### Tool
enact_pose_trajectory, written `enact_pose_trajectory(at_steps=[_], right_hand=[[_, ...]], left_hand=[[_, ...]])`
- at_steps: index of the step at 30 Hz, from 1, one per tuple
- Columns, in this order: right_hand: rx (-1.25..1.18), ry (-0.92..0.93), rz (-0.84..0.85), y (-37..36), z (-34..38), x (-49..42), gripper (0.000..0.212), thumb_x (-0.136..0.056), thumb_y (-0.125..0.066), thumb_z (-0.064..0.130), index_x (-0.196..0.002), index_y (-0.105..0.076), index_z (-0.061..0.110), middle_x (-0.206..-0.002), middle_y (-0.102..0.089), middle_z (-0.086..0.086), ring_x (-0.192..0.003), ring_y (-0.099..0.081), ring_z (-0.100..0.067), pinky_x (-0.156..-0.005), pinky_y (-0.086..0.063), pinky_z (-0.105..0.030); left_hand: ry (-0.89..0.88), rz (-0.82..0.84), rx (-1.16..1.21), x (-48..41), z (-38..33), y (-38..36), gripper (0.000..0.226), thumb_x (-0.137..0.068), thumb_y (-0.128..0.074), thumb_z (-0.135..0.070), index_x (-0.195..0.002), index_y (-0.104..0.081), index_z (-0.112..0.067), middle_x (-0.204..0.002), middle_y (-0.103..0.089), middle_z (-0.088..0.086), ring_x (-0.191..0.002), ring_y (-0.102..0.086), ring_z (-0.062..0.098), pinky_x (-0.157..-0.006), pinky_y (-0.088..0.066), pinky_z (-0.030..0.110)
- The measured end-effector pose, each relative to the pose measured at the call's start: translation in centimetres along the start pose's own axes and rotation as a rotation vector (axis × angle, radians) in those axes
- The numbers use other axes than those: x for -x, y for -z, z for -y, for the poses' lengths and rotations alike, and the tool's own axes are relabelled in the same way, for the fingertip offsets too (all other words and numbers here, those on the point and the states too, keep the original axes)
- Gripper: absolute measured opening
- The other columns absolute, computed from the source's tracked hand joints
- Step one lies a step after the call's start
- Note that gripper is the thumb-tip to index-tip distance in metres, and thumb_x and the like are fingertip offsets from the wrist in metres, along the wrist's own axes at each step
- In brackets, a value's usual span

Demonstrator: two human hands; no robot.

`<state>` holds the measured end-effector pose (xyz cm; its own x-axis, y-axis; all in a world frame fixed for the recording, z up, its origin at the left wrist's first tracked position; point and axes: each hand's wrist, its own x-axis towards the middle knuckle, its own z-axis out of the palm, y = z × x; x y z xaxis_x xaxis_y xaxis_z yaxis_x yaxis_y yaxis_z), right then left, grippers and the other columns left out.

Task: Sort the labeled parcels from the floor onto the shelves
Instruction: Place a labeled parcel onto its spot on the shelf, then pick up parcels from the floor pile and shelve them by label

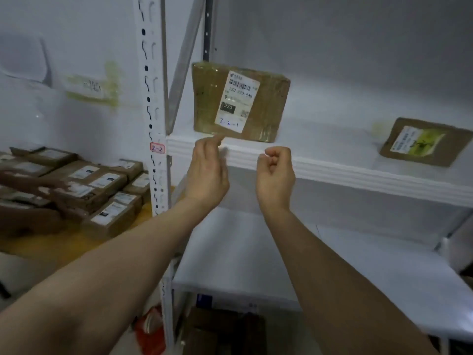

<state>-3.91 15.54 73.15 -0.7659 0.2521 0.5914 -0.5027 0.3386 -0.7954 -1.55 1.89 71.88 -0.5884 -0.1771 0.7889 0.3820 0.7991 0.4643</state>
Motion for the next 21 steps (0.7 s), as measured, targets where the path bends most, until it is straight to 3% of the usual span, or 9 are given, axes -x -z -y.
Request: enact_pose_trajectory(at_steps=[3, 5, 7, 9, 12, 14, 17, 19, 21], right_hand=[[0.031, -0.034, 0.078, 0.2, -1.6, 4.5, 0.009, -0.095, -0.059, 0.016, -0.086, -0.057, 0.015, -0.064, -0.055, 0.009, -0.060, -0.053, -0.003, -0.060, -0.042, -0.020], [0.085, -0.137, 0.182, 0.3, -3.2, 7.8, 0.015, -0.095, -0.058, 0.021, -0.083, -0.057, 0.012, -0.068, -0.062, 0.001, -0.065, -0.059, -0.014, -0.061, -0.044, -0.026], [0.131, -0.261, 0.297, 0.4, -5.2, 11.4, 0.024, -0.097, -0.056, 0.029, -0.083, -0.061, 0.010, -0.074, -0.065, -0.006, -0.070, -0.062, -0.021, -0.063, -0.047, -0.031], [0.169, -0.389, 0.387, 0.5, -7.4, 15.5, 0.032, -0.101, -0.053, 0.033, -0.086, -0.064, 0.007, -0.076, -0.066, -0.007, -0.069, -0.061, -0.018, -0.061, -0.045, -0.024], [0.242, -0.569, 0.479, 0.5, -11.3, 21.4, 0.031, -0.101, -0.054, 0.034, -0.085, -0.066, 0.010, -0.077, -0.067, -0.006, -0.068, -0.061, -0.015, -0.060, -0.043, -0.022], [0.267, -0.706, 0.560, 0.7, -14.0, 24.9, 0.027, -0.100, -0.055, 0.031, -0.082, -0.066, 0.014, -0.075, -0.068, -0.004, -0.065, -0.060, -0.014, -0.060, -0.043, -0.025], [0.297, -0.925, 0.698, 1.1, -18.0, 29.2, 0.020, -0.099, -0.058, 0.032, -0.086, -0.067, 0.021, -0.076, -0.069, 0.001, -0.072, -0.063, -0.016, -0.072, -0.054, -0.036], [0.326, -1.026, 0.771, 1.4, -20.3, 31.4, 0.016, -0.099, -0.059, 0.029, -0.087, -0.067, 0.021, -0.078, -0.069, 0.001, -0.078, -0.065, -0.020, -0.081, -0.056, -0.042], [0.362, -1.097, 0.862, 1.3, -22.4, 33.1, 0.018, -0.098, -0.060, 0.023, -0.080, -0.064, 0.019, -0.074, -0.066, -0.001, -0.074, -0.063, -0.021, -0.078, -0.055, -0.040]], left_hand=[[-0.026, 0.182, -0.012, 4.8, 1.0, 0.1, 0.033, -0.099, -0.047, -0.016, -0.132, -0.048, -0.012, -0.106, -0.061, 0.009, -0.088, -0.061, 0.027, -0.073, -0.052, 0.042], [0.047, 0.350, -0.020, 8.8, 2.5, -0.1, 0.027, -0.101, -0.043, -0.021, -0.128, -0.048, -0.018, -0.092, -0.066, 0.002, -0.074, -0.062, 0.025, -0.062, -0.053, 0.044], [0.144, 0.492, -0.036, 13.2, 4.3, -0.1, 0.024, -0.102, -0.042, -0.022, -0.125, -0.047, -0.021, -0.087, -0.069, 0.000, -0.072, -0.064, 0.023, -0.062, -0.054, 0.043], [0.234, 0.619, -0.037, 17.6, 6.0, 0.0, 0.022, -0.103, -0.042, -0.023, -0.124, -0.046, -0.022, -0.086, -0.070, 0.001, -0.071, -0.064, 0.022, -0.060, -0.052, 0.039], [0.404, 0.757, -0.038, 23.5, 8.2, 0.2, 0.018, -0.102, -0.044, -0.021, -0.120, -0.047, -0.022, -0.084, -0.066, -0.002, -0.069, -0.061, 0.018, -0.051, -0.041, 0.028], [0.475, 0.863, -0.057, 27.2, 9.6, 0.2, 0.012, -0.100, -0.047, -0.018, -0.110, -0.047, -0.025, -0.084, -0.060, -0.003, -0.074, -0.061, 0.020, -0.054, -0.041, 0.028], [0.647, 0.986, -0.039, 32.0, 11.6, 0.1, 0.016, -0.097, -0.050, -0.016, -0.101, -0.047, -0.031, -0.094, -0.061, -0.003, -0.088, -0.063, 0.018, -0.075, -0.054, 0.035], [0.768, 1.013, -0.038, 34.8, 12.6, -0.2, 0.019, -0.095, -0.051, -0.013, -0.104, -0.050, -0.029, -0.096, -0.062, -0.003, -0.091, -0.064, 0.019, -0.080, -0.054, 0.033], [0.848, 1.058, -0.072, 37.3, 13.3, -0.7, 0.023, -0.094, -0.052, -0.011, -0.113, -0.054, -0.023, -0.098, -0.062, -0.001, -0.096, -0.063, 0.022, -0.080, -0.051, 0.032]])
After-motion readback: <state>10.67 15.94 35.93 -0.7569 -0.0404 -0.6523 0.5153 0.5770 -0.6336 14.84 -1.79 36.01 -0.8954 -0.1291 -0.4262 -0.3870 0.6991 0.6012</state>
